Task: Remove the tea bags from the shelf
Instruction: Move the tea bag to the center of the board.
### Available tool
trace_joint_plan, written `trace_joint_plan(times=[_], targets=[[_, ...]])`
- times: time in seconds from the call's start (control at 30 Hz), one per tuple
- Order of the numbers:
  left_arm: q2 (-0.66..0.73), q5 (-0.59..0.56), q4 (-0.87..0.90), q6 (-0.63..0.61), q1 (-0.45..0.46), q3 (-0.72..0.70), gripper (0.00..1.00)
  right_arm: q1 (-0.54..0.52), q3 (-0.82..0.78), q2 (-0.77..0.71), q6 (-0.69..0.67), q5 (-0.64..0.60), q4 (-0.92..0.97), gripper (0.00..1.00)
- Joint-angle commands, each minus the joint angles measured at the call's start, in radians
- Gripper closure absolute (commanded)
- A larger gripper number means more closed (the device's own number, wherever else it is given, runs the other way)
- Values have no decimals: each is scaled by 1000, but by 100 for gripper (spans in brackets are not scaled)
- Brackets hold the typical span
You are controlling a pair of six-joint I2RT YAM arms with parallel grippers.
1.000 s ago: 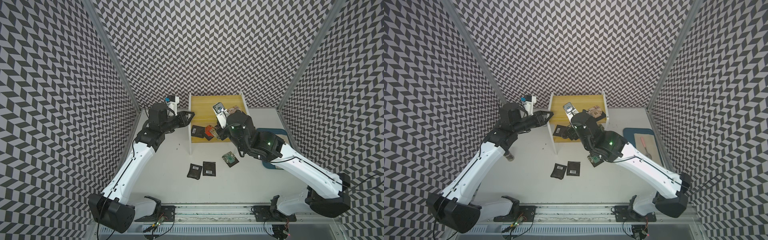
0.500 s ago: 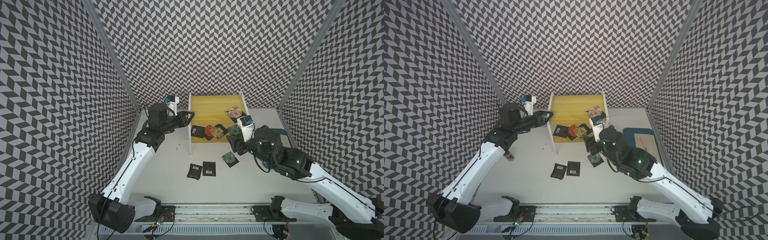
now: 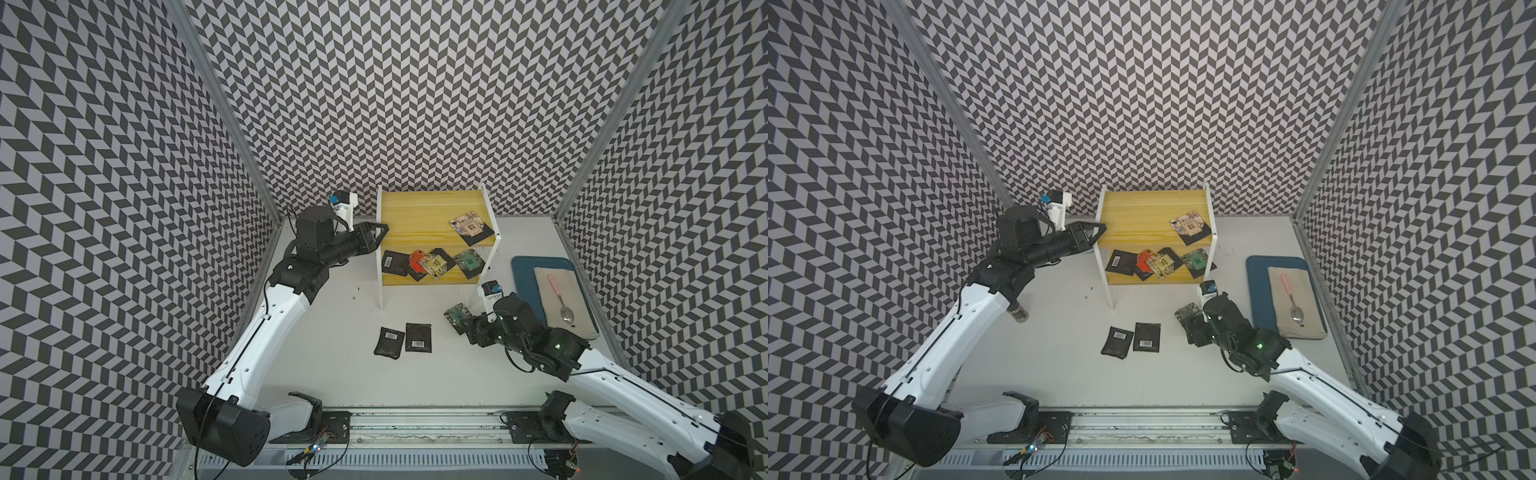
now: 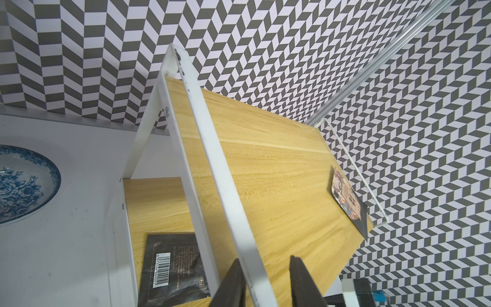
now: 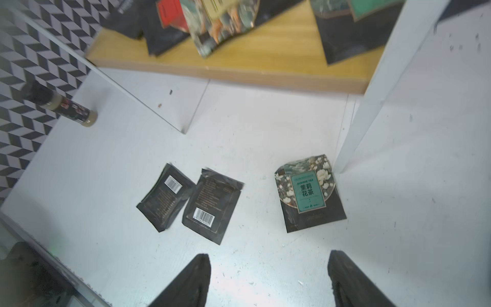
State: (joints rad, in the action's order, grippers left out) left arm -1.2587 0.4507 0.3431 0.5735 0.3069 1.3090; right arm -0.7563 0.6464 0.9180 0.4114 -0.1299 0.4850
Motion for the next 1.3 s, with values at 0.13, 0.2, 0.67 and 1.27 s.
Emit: trace_joint_plan(times=[0.13, 0.2, 0.67, 1.27], targets=[[7, 7, 56, -18, -11, -20, 69, -6, 3, 151, 16, -58, -135, 23], [3, 11, 53, -15, -11, -21, 69, -13, -8, 211, 20, -70, -163, 23], [4, 18, 55, -16, -24, -18, 69, -40, -53, 382, 39, -129, -317, 25], [2, 28, 51, -11, -29, -28, 69, -38, 4, 608, 30, -184, -377, 29]])
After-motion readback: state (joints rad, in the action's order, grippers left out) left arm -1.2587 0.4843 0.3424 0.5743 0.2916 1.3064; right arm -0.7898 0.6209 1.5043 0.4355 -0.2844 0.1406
